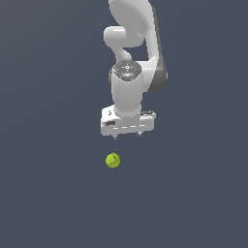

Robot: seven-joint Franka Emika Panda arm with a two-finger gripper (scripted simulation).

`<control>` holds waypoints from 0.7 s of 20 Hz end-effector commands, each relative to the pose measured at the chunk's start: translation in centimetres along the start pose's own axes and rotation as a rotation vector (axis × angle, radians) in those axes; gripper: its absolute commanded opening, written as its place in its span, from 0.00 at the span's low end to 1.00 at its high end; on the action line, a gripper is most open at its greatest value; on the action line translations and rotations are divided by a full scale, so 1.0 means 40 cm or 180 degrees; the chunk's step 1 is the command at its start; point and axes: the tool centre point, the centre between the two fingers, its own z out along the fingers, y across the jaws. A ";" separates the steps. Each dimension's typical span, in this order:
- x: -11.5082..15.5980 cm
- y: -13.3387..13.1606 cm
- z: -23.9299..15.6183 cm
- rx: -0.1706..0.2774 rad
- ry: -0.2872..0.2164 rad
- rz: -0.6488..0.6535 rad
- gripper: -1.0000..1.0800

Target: Pick up the object and move it to a goal position.

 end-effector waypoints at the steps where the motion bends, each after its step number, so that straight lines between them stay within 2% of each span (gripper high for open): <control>1: 0.010 0.013 0.012 -0.0008 -0.0006 -0.0135 0.96; 14: 0.077 0.109 0.107 -0.0042 -0.0043 -0.1111 0.96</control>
